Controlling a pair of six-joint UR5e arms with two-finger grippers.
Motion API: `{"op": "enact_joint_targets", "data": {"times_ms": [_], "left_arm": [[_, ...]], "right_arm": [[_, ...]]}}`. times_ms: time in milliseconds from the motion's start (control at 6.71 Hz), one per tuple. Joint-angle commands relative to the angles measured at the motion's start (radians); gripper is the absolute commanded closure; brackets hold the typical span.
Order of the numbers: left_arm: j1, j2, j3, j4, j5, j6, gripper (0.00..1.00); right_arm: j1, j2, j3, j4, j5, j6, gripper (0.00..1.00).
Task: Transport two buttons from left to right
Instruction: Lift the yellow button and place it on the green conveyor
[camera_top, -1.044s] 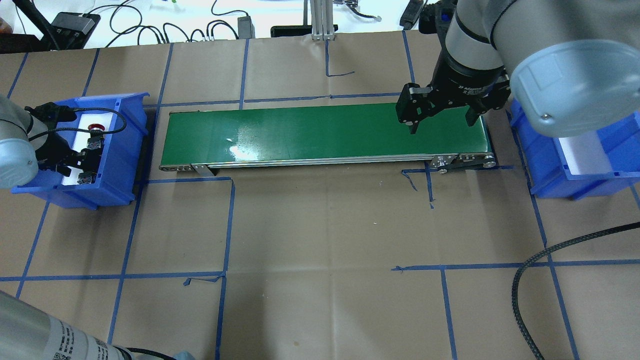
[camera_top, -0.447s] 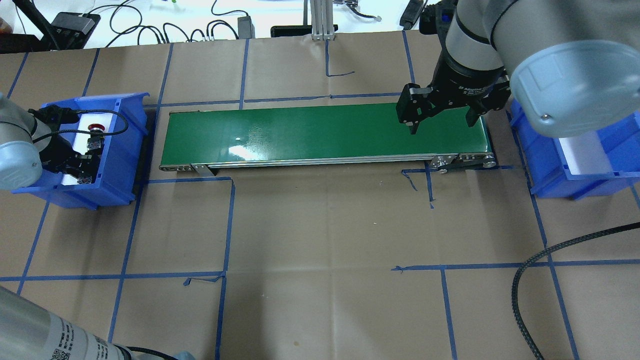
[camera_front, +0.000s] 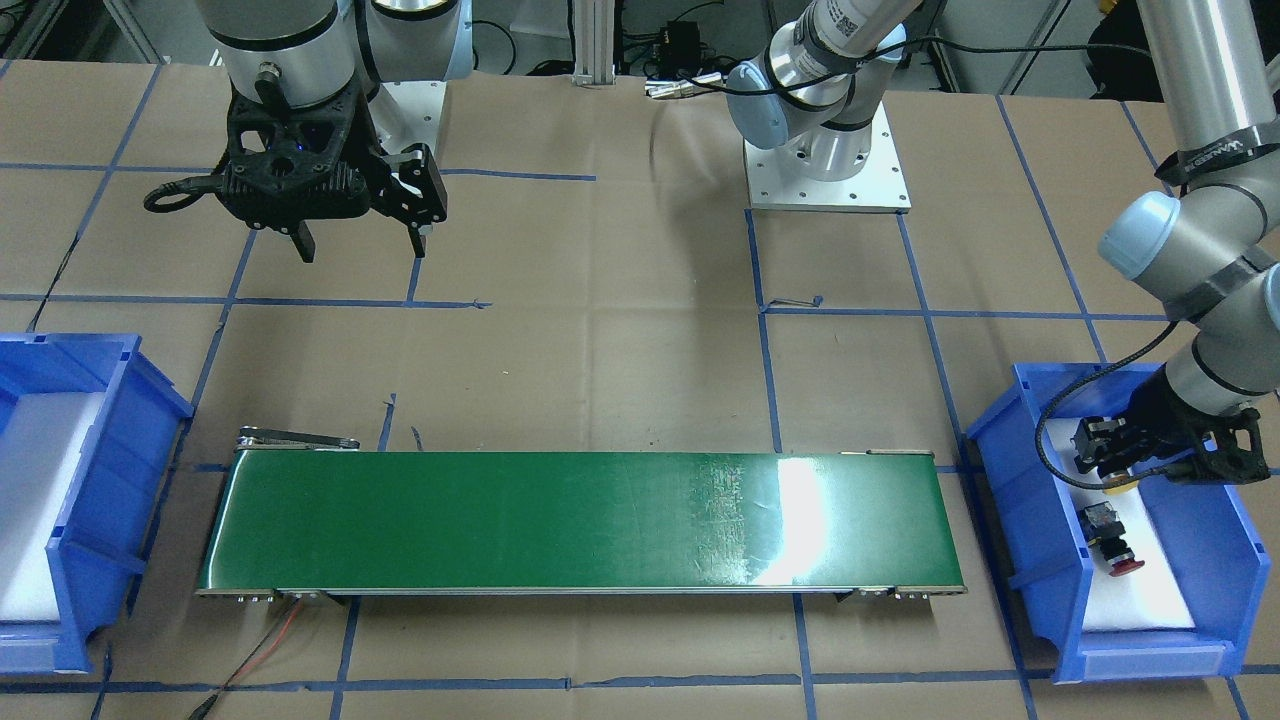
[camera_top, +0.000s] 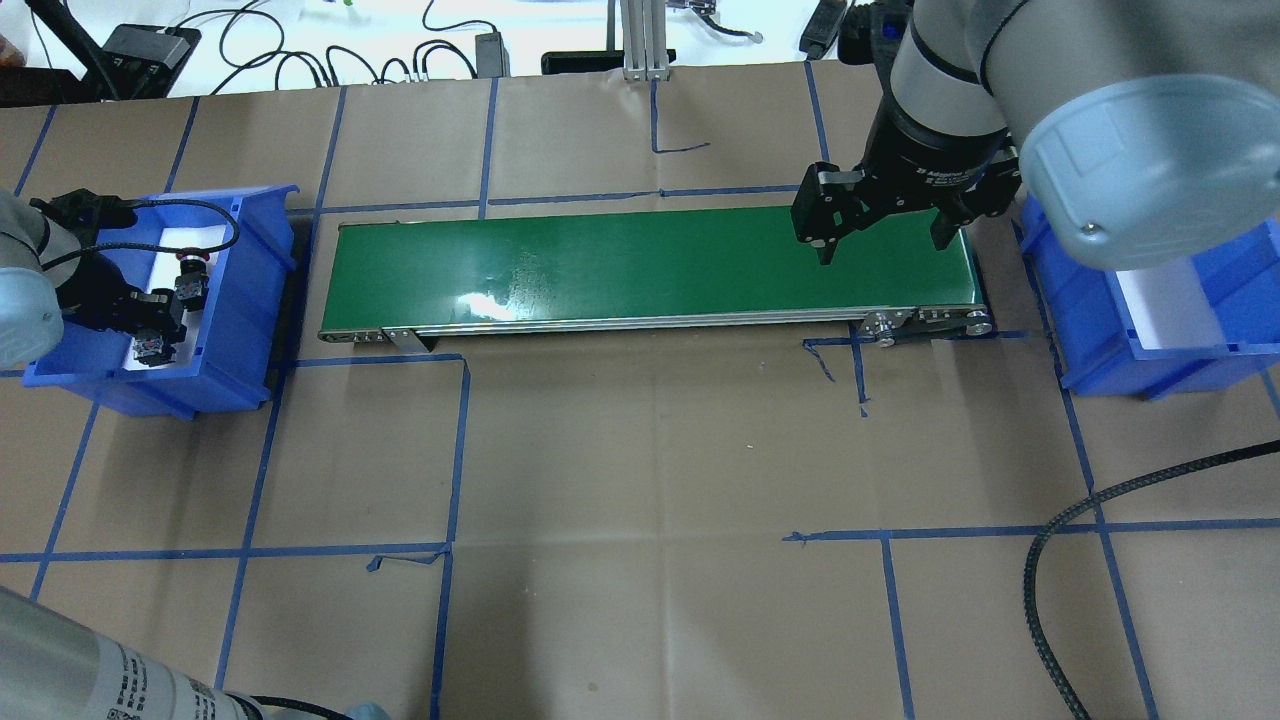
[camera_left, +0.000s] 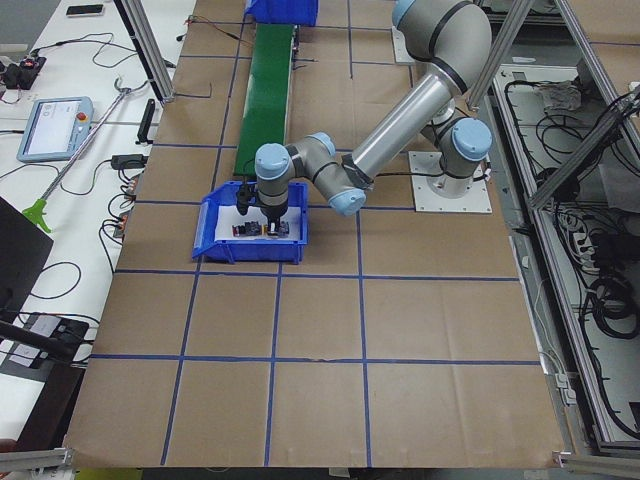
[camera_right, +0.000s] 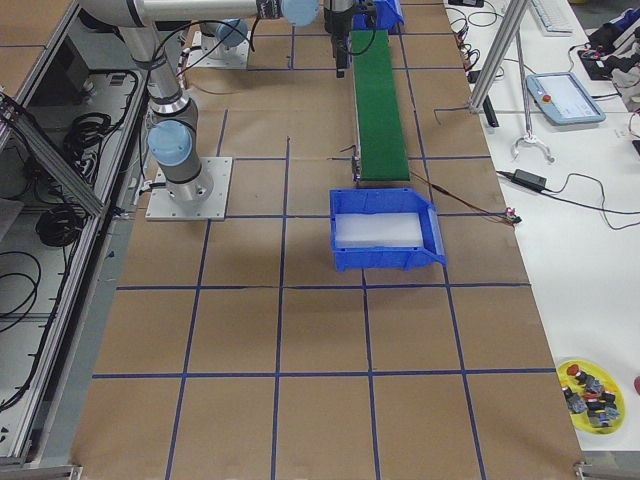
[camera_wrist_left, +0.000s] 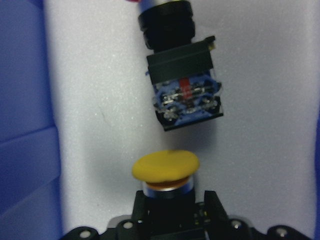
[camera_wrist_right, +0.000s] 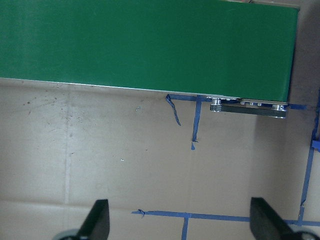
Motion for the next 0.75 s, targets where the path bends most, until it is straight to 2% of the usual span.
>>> {"op": "enact_joint_targets", "data": {"times_ms": [0,298,596], "left_arm": [[0.005,0.078,0.095,-0.177,0.003,0.008,0.93],[-0.001,0.119,0.258,-0.436,0.011,0.008,0.93],[-0.035,0.1,0.333,-0.538,0.003,0.0,0.93]], "right_arm": [[0.001,-0.001,-0.002,-0.005,0.0,0.0,0.0],[-0.002,-0.002,0.002,-0.005,-0.002,-0.007,0.0],[-0.002,-0.002,0.004,-0.005,0.0,-0.009,0.0]]}}
